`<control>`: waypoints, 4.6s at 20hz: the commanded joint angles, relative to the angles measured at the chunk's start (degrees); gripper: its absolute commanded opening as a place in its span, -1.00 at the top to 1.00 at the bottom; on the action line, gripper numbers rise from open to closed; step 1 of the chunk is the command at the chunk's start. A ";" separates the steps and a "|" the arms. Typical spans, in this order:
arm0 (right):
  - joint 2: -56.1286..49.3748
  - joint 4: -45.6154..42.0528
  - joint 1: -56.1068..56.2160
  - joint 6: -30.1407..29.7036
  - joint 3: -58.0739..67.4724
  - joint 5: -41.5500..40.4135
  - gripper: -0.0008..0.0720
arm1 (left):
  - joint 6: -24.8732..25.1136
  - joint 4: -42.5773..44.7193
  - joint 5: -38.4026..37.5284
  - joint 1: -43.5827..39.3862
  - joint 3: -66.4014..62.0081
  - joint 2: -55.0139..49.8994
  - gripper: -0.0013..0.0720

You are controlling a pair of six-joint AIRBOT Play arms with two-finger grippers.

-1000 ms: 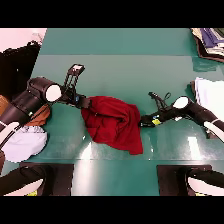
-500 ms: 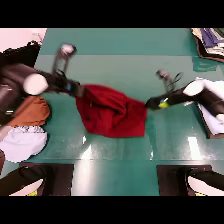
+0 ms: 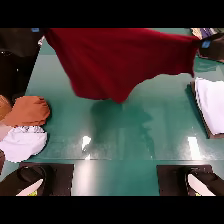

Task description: Fold the shirts.

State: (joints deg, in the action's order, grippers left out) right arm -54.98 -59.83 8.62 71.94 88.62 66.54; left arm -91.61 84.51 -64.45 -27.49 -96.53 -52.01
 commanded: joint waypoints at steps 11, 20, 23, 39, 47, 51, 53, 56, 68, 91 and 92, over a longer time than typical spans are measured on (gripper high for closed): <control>9.97 -0.28 -0.63 3.69 -36.98 6.47 0.94 | 9.16 -30.12 -6.23 -0.02 51.91 -1.90 0.89; 14.34 -0.20 -0.63 6.49 -44.74 3.32 0.94 | 11.08 -32.54 -3.43 1.11 55.80 -1.90 -0.40; 14.34 -0.20 -0.63 6.69 -44.74 3.30 0.94 | 11.06 -28.70 -6.75 6.16 46.31 -1.90 -0.40; 14.29 -0.20 -0.63 8.28 -44.74 2.82 0.94 | 27.67 -37.05 5.25 14.34 37.90 -32.04 -0.40; 14.19 -0.13 -0.63 10.38 -44.74 2.82 0.94 | 28.59 -36.94 15.47 8.26 37.90 -35.26 -0.40; 14.19 0.11 -0.63 10.58 -44.74 2.82 0.94 | 28.59 -36.96 16.52 6.54 37.90 -35.26 -0.11; 14.23 0.20 -0.63 10.58 -44.74 2.78 0.94 | 28.37 -36.94 16.17 6.95 37.46 -35.21 0.87; 14.16 -1.09 -0.76 10.51 -42.16 2.32 0.94 | 24.87 -36.83 11.91 11.02 33.05 -32.33 0.89; -2.84 -6.40 -0.76 7.04 10.56 11.23 0.94 | 22.05 -28.85 10.14 21.75 4.04 2.80 0.89; -23.82 -15.10 -0.74 8.02 20.81 19.96 0.94 | 6.08 -3.21 -5.55 21.77 -1.29 -15.02 0.89; -27.12 -14.64 -0.74 8.04 18.25 19.43 0.94 | 6.08 -3.19 -4.44 21.79 1.05 -18.93 0.89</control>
State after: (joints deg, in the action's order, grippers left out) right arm -74.15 -76.88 7.92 79.83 112.33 84.77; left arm -84.71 78.26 -67.70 -5.74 -101.73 -62.85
